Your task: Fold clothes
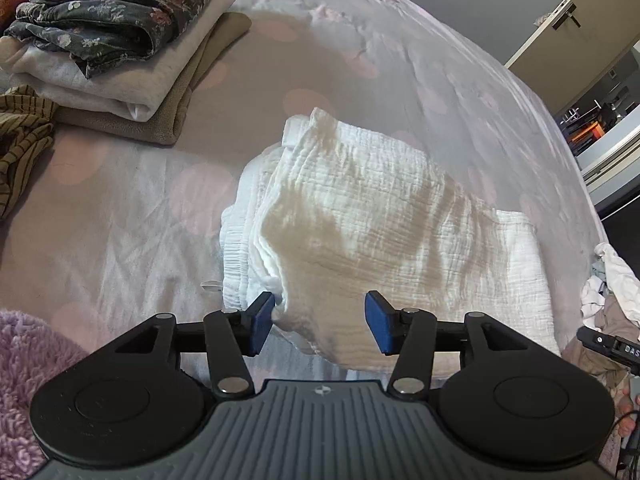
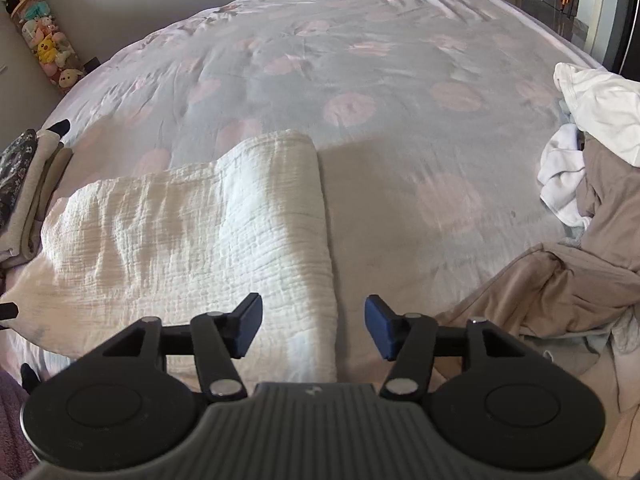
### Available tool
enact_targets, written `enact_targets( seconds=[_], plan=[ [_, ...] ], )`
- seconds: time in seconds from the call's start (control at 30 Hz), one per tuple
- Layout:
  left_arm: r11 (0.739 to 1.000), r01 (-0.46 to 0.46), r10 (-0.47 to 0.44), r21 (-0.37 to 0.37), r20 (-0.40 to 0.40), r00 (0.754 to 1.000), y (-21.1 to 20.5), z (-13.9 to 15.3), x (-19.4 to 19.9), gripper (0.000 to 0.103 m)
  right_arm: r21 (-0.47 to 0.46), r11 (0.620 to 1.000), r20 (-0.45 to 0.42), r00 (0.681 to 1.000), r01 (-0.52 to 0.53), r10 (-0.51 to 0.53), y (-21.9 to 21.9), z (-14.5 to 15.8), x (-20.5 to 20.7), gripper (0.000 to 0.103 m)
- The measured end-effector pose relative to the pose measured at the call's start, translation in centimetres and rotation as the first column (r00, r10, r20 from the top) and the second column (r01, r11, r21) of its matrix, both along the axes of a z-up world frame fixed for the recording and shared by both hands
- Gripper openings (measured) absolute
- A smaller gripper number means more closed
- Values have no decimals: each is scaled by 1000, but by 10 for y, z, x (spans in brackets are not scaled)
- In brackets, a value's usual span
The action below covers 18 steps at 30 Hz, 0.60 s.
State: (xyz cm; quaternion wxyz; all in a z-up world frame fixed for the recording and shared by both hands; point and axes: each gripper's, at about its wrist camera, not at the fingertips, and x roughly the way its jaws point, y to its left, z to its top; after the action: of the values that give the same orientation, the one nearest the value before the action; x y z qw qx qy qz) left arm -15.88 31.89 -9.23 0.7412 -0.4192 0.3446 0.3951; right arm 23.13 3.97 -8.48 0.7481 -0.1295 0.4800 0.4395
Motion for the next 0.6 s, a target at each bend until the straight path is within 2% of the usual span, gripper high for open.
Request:
enact_targets(
  seconds=[0.07, 0.17, 0.27, 0.4, 0.6],
  plan=[
    [1000, 5, -5, 29, 15, 1000, 1, 11, -2, 48, 9, 1000, -34, 999, -4, 5, 11, -4, 13, 63],
    [998, 24, -24, 64, -6, 1000, 15, 16, 2, 49, -9, 1000, -84, 996, -1, 0, 32, -16, 31, 63],
    [998, 24, -21, 66, -54, 998, 37, 12, 9, 49, -30, 1000, -148, 989, 1, -5, 54, -29, 44, 63],
    [997, 38, -33, 62, -78, 996, 65, -2, 23, 49, -54, 999, -175, 984, -2, -8, 68, -46, 55, 63],
    [994, 61, -57, 88, -54, 997, 88, -25, 32, 49, -89, 996, -213, 977, -7, -12, 88, -70, 69, 59]
  ],
)
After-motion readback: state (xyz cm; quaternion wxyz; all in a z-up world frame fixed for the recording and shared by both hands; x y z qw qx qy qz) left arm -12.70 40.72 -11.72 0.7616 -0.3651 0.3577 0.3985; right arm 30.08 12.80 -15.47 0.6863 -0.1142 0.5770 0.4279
